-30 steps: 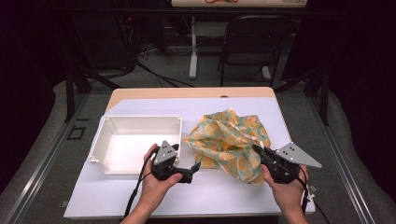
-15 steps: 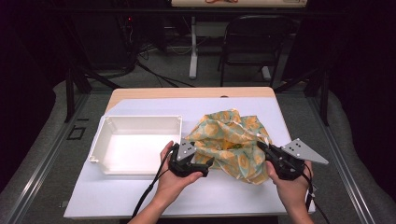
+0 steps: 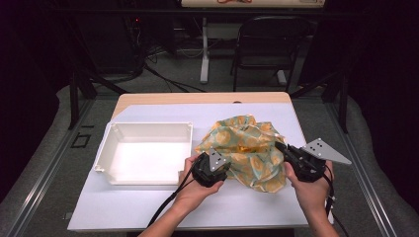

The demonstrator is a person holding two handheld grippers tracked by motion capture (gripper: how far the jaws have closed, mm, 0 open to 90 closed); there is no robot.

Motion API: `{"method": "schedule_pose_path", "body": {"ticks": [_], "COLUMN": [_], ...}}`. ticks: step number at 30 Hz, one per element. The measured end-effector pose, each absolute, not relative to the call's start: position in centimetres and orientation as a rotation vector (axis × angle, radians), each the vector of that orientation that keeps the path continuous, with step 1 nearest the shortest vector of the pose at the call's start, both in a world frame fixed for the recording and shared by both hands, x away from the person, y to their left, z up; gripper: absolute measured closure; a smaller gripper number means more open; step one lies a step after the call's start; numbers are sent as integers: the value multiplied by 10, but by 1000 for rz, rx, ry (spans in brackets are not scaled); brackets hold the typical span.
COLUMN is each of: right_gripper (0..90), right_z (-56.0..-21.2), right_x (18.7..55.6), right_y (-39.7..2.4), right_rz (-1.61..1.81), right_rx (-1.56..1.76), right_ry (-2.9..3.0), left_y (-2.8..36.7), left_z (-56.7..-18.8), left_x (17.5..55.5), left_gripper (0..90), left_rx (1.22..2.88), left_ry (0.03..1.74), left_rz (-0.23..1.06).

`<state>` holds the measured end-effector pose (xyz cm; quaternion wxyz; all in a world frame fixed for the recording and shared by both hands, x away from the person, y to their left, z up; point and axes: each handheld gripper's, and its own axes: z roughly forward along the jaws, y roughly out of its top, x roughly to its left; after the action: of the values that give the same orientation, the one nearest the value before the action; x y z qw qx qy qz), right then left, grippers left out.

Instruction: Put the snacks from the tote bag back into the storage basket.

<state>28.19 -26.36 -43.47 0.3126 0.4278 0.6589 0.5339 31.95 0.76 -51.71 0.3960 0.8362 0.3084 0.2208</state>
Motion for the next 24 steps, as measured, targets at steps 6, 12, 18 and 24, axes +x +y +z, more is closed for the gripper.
{"method": "schedule_pose_path", "body": {"ticks": [6,12,18,24], "right_gripper": [895,896,897,897], "right_z": [-433,-433,-435,-435], "right_x": [291,304,316,328], "right_y": [-266,-268,-268,-270], "right_rz": [1401,1377,1323,1314], "right_rx": [1131,1142,1141,1147], "right_ry": [1724,1720,1728,1729], "left_y": [11,14,16,16], "left_z": [-520,-523,-526,-531], "left_x": [324,322,319,316], "left_gripper": [889,900,900,900], "left_rx": [2132,2136,2149,2150], "left_ry": [782,761,748,736], "left_rz": [446,367,348,315]}}
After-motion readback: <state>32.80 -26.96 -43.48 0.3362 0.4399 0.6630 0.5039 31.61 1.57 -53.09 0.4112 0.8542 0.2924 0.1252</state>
